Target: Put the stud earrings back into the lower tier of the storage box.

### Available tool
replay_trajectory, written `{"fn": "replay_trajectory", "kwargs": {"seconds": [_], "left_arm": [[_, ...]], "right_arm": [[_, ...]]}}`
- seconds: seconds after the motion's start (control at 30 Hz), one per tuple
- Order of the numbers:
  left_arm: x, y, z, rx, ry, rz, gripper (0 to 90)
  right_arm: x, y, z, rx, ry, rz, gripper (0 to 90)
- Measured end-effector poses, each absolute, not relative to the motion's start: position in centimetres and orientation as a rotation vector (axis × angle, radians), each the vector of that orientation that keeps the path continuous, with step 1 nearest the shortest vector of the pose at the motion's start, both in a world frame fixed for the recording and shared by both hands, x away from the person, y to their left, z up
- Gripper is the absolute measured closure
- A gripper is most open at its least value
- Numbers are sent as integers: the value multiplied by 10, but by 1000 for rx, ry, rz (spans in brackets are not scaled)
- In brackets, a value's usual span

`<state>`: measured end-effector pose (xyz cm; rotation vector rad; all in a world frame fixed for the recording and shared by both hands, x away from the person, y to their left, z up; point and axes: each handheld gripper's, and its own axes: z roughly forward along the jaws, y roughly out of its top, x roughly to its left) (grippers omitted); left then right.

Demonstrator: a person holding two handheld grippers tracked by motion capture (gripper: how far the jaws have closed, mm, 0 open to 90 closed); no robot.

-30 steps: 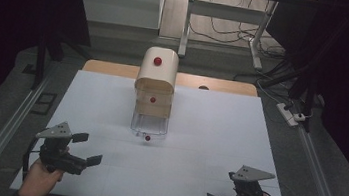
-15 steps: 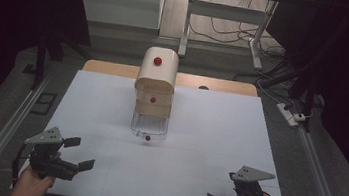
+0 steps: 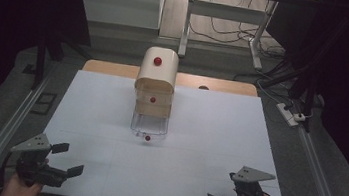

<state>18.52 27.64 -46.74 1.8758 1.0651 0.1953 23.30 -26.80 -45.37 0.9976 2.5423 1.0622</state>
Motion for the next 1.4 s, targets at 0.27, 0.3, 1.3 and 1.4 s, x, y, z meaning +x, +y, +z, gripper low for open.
{"fn": "replay_trajectory", "kwargs": {"seconds": [0.27,0.3,1.3,1.4], "left_arm": [[172,290,-470,1861,1108,217,0],[171,292,-471,1860,1113,221,0],[138,326,-477,1796,1228,272,0],[136,328,-477,1794,1232,269,0]], "right_arm": [[233,-268,-454,1000,2542,1060,0],[233,-268,-454,1001,2541,1060,0],[233,-269,-454,1018,2530,1060,0],[234,-269,-454,1021,2529,1060,0]]}}
